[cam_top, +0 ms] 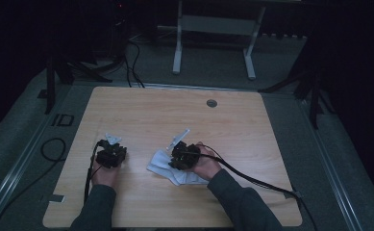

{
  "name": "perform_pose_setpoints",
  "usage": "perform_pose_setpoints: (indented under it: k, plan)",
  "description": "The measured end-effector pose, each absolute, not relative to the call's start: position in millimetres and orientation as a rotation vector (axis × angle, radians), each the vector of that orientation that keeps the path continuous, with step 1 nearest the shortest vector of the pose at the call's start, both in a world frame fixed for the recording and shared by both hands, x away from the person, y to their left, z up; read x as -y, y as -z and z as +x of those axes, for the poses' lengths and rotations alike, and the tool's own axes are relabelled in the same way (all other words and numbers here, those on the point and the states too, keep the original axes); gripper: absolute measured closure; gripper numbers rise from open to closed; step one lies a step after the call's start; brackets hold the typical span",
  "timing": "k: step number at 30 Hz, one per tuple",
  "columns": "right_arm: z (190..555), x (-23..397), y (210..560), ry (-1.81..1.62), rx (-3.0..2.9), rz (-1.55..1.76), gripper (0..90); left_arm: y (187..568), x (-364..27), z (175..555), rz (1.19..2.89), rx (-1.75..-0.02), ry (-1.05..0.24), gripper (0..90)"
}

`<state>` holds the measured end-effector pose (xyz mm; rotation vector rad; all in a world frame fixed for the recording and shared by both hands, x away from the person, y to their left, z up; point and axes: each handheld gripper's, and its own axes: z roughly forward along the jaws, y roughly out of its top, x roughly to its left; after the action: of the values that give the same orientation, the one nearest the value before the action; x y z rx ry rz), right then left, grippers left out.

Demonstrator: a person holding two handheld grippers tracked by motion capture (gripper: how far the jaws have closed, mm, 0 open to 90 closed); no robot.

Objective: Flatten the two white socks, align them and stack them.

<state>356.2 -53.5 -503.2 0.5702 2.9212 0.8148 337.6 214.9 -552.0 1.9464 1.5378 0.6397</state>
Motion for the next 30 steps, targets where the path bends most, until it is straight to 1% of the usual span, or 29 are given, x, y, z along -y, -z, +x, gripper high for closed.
perform_pose_setpoints:
  k: [5,11,12,15,19,25,30]
  plan:
    - [360,49,516,-0.801,-2.927,0.583,81.8,552,-216,337,1.95,-1.535,-0.64,80.6]
    - [361,46,521,-0.843,-2.919,0.595,81.4,551,-215,337,1.948,-1.531,-0.638,80.6]
    - [361,46,522,-0.842,-2.925,0.593,79.8,551,-214,337,1.952,-1.528,-0.639,80.6]
    - [362,46,523,-0.847,-2.915,0.579,64.7,550,-213,336,1.955,-1.517,-0.637,80.6]
    - [361,52,512,-0.874,-2.867,0.587,57.0,547,-208,333,1.961,-1.483,-0.642,80.7]
    - [360,62,494,-0.8,-2.817,0.557,53.1,543,-196,329,1.976,-1.42,-0.628,80.8]
    - [355,73,486,-0.756,-2.783,0.547,53.8,541,-183,327,2.014,-1.363,-0.62,87.2]
